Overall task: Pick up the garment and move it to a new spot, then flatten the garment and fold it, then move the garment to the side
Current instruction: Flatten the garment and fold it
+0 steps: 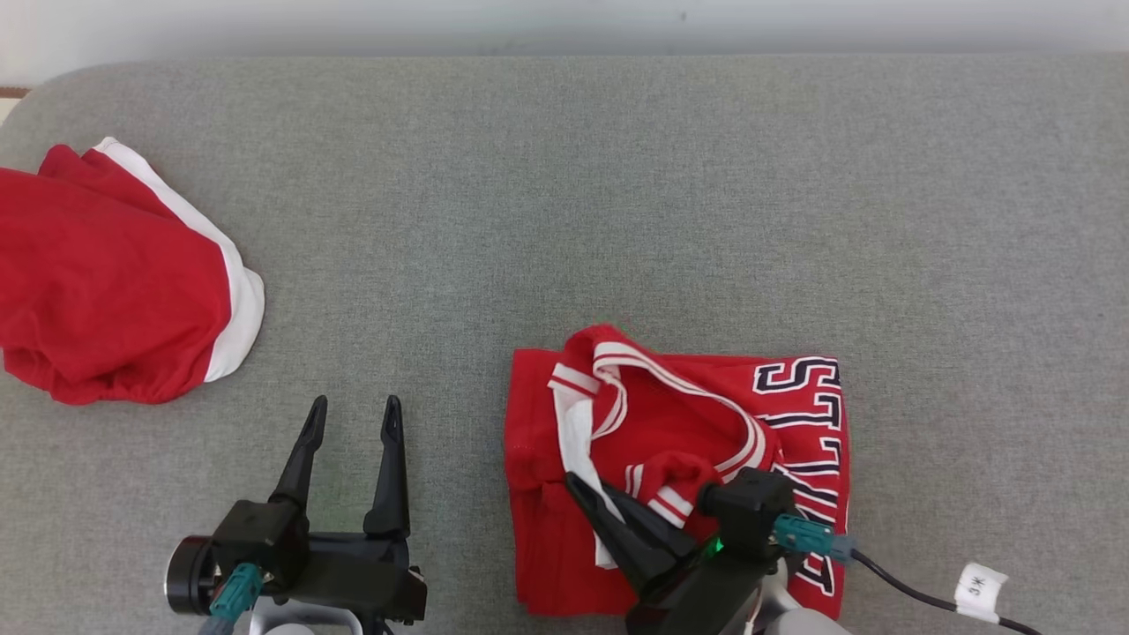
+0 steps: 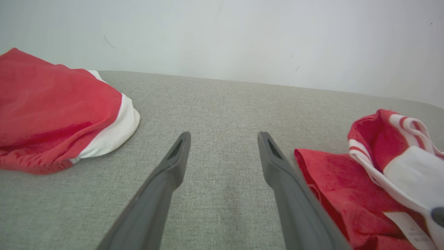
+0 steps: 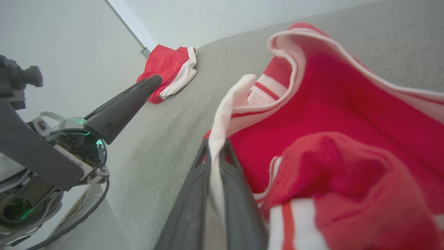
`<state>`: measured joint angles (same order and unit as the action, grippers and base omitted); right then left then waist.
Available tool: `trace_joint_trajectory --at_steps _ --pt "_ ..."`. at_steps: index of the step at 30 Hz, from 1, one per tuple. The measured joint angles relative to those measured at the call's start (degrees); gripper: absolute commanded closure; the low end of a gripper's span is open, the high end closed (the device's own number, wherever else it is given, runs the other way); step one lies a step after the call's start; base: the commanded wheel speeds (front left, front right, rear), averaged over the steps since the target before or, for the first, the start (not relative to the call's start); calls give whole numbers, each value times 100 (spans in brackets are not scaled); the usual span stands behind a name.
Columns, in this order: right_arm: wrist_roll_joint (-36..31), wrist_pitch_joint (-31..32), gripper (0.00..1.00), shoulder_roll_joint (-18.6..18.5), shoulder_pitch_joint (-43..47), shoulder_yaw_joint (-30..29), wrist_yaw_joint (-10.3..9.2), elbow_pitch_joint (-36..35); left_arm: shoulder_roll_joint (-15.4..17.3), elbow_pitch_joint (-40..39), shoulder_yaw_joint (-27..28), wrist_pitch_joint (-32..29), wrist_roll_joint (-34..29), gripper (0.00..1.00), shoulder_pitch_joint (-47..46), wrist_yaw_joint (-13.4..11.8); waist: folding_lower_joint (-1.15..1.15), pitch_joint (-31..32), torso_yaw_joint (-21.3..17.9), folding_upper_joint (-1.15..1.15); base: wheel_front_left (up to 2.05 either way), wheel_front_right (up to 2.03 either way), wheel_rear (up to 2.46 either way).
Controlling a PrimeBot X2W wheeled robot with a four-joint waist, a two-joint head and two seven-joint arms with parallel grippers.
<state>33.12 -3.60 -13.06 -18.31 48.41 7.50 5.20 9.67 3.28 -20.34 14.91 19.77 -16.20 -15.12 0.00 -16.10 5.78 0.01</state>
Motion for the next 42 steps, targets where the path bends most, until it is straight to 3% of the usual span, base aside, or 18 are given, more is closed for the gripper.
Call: trace_joint_trajectory --at_steps 4,5,6,7,12,21,27,42 --pt "85 -82 100 4 -119 179 0 193 -29 16 25 0 -29 0 -7 41 0 -14 4 0 0 0 0" --pt "110 -107 65 12 -139 197 0 231 -41 20 30 0 -35 0 -8 42 0 -16 6 0 0 0 0" --pt "155 -127 20 26 -148 229 0 253 -53 25 33 0 -45 0 -8 45 0 -15 7 0 0 0 0" --pt "229 -144 0 42 -156 276 -1 256 -63 29 38 0 -52 0 -8 48 0 -12 8 0 0 0 0" --pt "423 -234 0 62 -209 478 0 52 -86 55 70 0 -67 0 -8 76 0 16 -1 0 0 0 0" --pt "553 -613 0 -214 -230 598 0 -995 -94 89 129 0 -97 0 14 98 0 128 -76 0 0 0 0" --pt "309 -860 0 -277 -56 -290 0 -1299 -37 101 157 0 -146 0 81 93 0 258 -138 -1 0 0 0" --pt "-846 -848 0 -240 909 -3009 0 -1210 267 -107 180 -110 -230 0 335 -15 0 712 -249 0 0 0 0"
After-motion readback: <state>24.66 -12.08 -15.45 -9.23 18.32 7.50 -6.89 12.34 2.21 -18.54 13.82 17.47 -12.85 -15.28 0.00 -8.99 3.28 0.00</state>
